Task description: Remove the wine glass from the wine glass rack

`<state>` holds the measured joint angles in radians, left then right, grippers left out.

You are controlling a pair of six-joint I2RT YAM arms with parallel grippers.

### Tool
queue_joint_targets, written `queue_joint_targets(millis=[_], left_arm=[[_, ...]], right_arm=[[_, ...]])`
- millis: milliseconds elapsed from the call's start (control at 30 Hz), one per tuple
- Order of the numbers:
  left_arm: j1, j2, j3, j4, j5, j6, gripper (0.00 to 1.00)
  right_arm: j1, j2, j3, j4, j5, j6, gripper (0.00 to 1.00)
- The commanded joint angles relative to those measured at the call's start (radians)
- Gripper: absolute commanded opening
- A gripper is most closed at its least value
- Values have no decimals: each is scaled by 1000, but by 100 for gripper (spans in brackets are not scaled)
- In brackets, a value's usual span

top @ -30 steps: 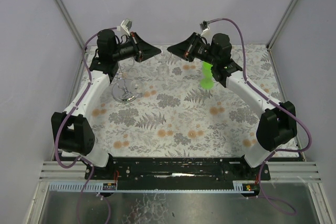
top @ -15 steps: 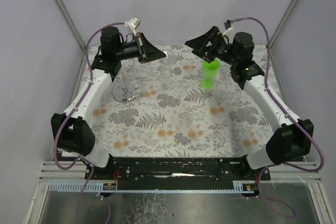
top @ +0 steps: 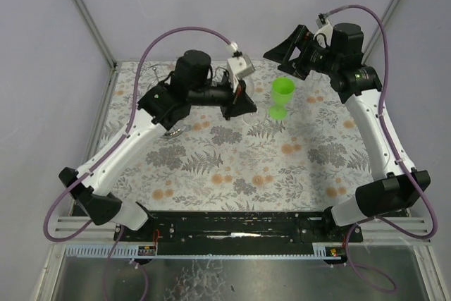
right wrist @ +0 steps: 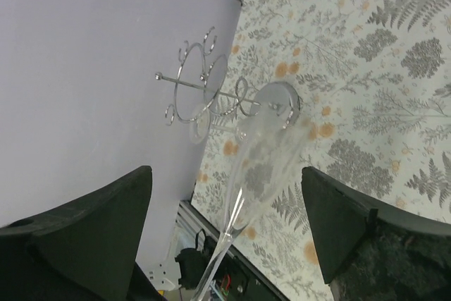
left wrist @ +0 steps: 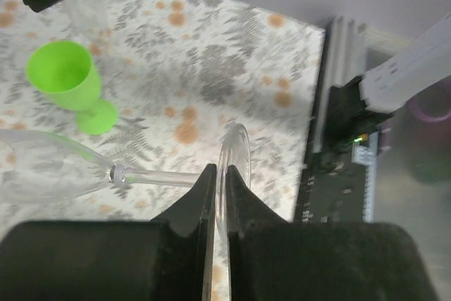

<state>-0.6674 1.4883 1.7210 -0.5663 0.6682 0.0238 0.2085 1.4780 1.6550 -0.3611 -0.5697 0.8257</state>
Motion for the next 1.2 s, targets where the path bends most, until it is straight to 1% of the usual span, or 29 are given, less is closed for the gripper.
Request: queue_joint_targets(millis=[0,33,167,267,400,600,700,933,1167], left_arm=[[-138,-79,-79,-79,-320,497,0],[-186,-102,-122,-66,-380,568,0],[-296,-158,-282,3,-557,803,0],[-339,-182,-358,45,-622,895,0],[-381,-188,-409,69,-680,979,0],[-417,-206,-476,87,-736,1080,0],[-432,-213,-505,91,-748,1113,0],[-465,-212,-523,91,-766,1133,0],[-485,-212,-529,91,-776,1151,0]], right_arm=[[-17,41,100,-234,-69,-111,93],[-16,45,102,-257,-74,-120,93],[-16,66,116,-349,-86,-162,94],[-16,81,138,-412,-93,-202,95],[-15,110,158,-488,-96,-258,97],[-16,108,149,-503,-126,-290,100],[-15,103,140,-497,-141,-296,99],[1,113,118,-444,-174,-274,99],[69,166,144,-446,-166,-273,99]])
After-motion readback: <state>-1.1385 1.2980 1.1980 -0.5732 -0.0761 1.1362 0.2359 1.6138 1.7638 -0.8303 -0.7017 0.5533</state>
